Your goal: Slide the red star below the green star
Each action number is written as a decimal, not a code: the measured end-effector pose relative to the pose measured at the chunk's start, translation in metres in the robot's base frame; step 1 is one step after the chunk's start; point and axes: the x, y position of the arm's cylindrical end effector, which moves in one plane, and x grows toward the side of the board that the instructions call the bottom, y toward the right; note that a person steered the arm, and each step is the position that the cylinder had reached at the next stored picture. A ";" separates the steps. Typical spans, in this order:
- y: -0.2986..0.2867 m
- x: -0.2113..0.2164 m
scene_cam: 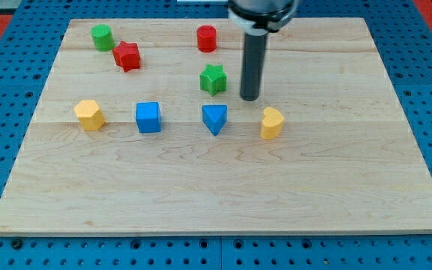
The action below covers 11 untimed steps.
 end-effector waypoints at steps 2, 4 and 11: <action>-0.078 -0.049; -0.124 -0.033; -0.134 -0.097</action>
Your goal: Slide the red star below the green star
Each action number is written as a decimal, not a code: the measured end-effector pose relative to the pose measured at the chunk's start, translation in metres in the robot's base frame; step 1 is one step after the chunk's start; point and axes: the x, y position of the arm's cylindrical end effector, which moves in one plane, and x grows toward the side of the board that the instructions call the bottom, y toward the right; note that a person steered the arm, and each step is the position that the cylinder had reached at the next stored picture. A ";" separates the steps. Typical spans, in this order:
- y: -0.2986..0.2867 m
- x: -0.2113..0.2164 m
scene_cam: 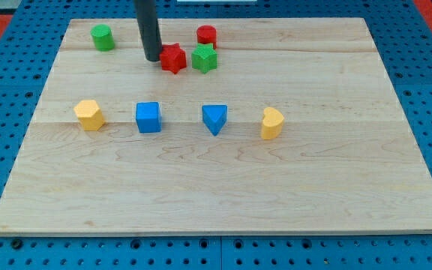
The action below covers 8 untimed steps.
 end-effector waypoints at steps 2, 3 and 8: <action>0.010 -0.026; 0.020 0.010; 0.048 0.048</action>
